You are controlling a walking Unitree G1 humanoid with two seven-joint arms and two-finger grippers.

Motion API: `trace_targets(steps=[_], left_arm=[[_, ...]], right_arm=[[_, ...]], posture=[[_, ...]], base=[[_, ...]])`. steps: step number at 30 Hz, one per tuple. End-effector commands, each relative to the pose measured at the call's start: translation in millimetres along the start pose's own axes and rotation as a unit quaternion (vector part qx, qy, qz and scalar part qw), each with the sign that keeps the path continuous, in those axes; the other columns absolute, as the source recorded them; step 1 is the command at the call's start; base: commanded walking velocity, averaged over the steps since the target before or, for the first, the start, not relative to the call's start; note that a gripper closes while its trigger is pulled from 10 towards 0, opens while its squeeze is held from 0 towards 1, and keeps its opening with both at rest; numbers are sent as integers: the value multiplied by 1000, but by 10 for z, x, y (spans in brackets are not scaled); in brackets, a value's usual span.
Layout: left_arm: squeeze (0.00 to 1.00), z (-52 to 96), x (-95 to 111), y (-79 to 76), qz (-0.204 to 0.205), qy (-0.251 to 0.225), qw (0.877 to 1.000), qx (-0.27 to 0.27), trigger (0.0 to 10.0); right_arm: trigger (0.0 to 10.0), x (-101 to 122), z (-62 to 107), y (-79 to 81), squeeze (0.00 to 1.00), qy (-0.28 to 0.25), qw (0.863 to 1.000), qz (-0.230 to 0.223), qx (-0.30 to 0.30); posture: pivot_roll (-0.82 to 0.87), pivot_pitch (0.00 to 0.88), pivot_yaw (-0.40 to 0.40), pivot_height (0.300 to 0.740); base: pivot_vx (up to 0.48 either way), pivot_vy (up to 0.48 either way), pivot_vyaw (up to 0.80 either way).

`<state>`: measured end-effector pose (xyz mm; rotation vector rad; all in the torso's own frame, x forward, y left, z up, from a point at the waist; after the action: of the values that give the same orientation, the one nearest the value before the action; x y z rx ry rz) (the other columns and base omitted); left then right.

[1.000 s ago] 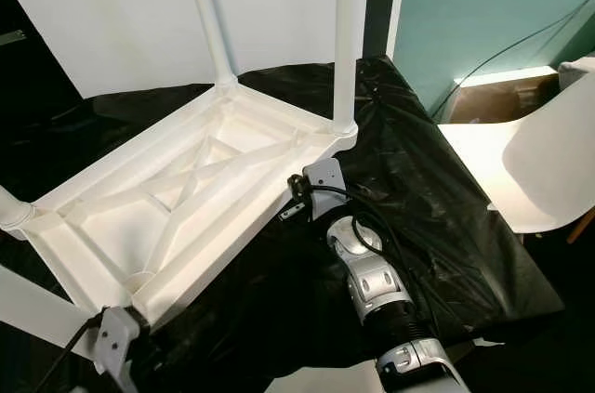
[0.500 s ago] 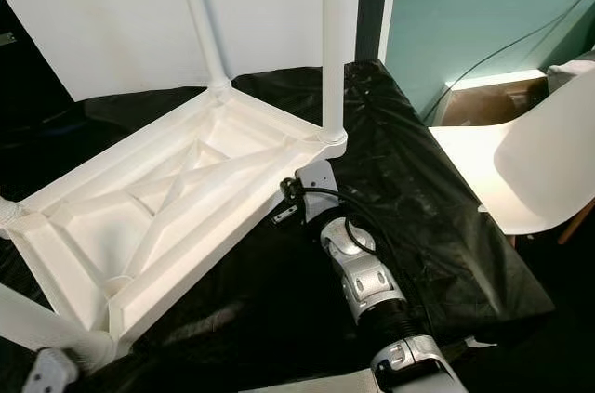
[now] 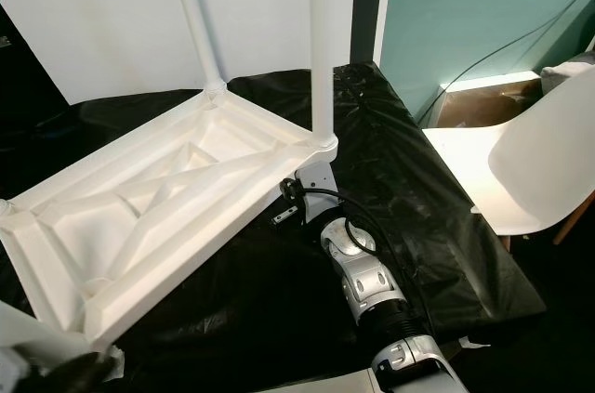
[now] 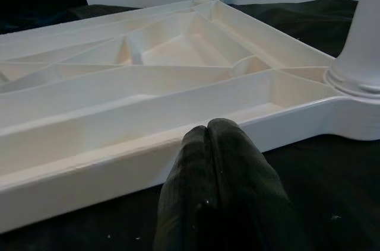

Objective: Building children table

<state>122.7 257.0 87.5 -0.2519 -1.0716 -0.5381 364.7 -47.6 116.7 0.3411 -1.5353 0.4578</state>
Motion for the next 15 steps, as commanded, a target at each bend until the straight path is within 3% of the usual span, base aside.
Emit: trace_targets(steps=[1,6,10,12,15], left_arm=[[0,172,-143,127,8,48,999,20,10000],[0,340,-217,128,27,83,996,12,10000],[0,363,-238,101,35,90,995,5,10000],[0,472,-407,5,51,144,988,-15,10000],[0,506,-468,66,41,159,986,0,10000]], right_arm=[[10000,11,-33,44,0,-1,1000,2,11],[10000,12,-44,62,0,0,1000,2,16],[10000,10,-44,66,0,0,1000,3,17],[10000,8,-42,73,0,0,1000,2,19],[10000,5,-39,77,0,0,1000,2,20]], posture=[[87,0,61,740],[95,0,58,740],[95,0,58,740],[94,0,56,740],[92,0,55,740]], base=[[0,0,0],[0,0,0],[0,0,0],[0,0,0],[0,0,0]])
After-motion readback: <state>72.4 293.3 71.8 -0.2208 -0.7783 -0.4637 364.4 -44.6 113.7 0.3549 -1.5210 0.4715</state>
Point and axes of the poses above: a point about 5 cm out from each wrist's last joint towards the gripper, its own z axis pointing back from the gripper into the wrist, its own x axis along the axis of the wrist's last joint, y = z × x, the point moved 5 cm from there along -z, pointing out of the wrist towards the gripper, and after that the axes turned 4 degrees about -z, right-handed, at the moved point
